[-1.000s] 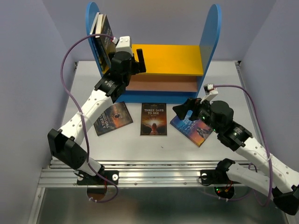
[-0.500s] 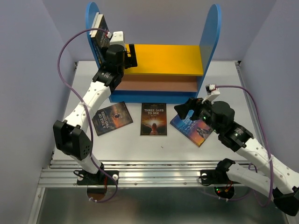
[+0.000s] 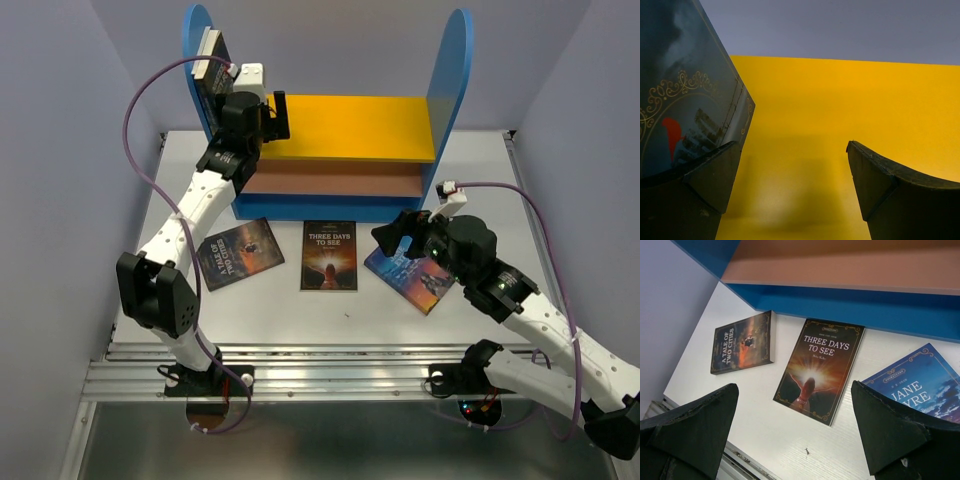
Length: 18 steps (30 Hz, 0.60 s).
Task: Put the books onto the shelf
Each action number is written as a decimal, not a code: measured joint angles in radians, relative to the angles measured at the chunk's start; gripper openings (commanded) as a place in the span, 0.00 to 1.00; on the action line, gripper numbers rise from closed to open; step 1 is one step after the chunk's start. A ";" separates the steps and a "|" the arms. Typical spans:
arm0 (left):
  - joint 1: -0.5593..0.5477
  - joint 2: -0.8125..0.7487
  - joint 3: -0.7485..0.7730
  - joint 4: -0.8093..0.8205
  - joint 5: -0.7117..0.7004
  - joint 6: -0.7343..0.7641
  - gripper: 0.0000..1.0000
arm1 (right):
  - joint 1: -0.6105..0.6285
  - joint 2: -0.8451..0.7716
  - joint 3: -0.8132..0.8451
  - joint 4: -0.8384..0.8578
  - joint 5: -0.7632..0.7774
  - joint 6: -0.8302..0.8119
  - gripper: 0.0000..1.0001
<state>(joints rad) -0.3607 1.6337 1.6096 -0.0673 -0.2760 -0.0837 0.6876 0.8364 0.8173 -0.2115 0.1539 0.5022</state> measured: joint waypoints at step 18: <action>0.034 -0.016 0.002 0.027 0.208 -0.030 0.99 | 0.000 0.000 0.001 -0.014 0.000 0.003 1.00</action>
<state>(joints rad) -0.3267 1.6176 1.6115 -0.0406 -0.0685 -0.1139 0.6876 0.8364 0.8181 -0.2260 0.1539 0.5056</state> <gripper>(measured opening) 0.989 0.998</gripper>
